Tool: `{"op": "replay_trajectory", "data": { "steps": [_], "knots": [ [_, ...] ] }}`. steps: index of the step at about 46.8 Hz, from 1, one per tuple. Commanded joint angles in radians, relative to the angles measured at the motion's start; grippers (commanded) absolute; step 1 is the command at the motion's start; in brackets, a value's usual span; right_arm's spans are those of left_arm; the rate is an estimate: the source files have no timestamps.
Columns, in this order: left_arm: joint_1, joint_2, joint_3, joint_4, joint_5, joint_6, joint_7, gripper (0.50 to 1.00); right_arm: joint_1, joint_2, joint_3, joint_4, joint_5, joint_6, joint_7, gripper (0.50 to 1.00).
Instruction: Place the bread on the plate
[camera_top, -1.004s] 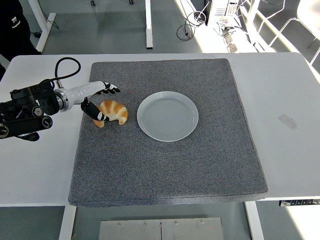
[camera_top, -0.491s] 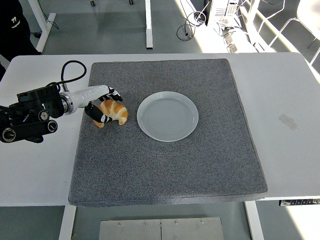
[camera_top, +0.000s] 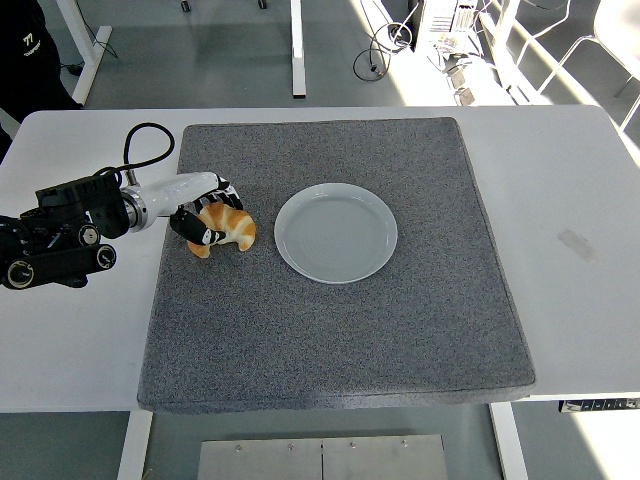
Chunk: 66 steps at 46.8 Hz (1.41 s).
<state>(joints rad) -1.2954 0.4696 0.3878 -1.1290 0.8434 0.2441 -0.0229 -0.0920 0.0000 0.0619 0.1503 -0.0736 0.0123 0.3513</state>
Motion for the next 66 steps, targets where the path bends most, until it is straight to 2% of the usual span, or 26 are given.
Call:
{"op": "replay_trajectory", "data": {
  "steps": [1,12,27,34,41,66],
  "knots": [
    [-0.012,0.003,-0.009,-0.002,-0.009,-0.002,0.001,0.589,0.000,0.000,-0.001,0.000,0.000,0.000,0.000,1.000],
    [-0.061,0.021,-0.058,-0.006,-0.017,-0.019,0.001,0.592,0.000,0.000,-0.001,0.000,0.000,0.000,0.000,1.000],
    [-0.127,0.052,-0.089,-0.018,-0.017,-0.071,0.008,0.596,0.000,0.000,0.001,0.000,0.000,0.000,0.000,1.000],
    [-0.137,0.052,-0.150,-0.018,-0.017,-0.115,0.008,0.598,0.000,0.000,-0.001,0.000,0.000,0.000,0.000,1.000],
    [-0.153,0.044,-0.172,-0.018,-0.015,-0.123,0.015,0.601,0.000,0.000,0.001,0.000,0.000,0.000,0.000,1.000],
    [-0.133,-0.164,-0.167,0.006,0.005,-0.118,0.021,0.601,0.000,0.000,-0.001,0.000,0.000,0.000,0.000,1.000]
  ]
}}
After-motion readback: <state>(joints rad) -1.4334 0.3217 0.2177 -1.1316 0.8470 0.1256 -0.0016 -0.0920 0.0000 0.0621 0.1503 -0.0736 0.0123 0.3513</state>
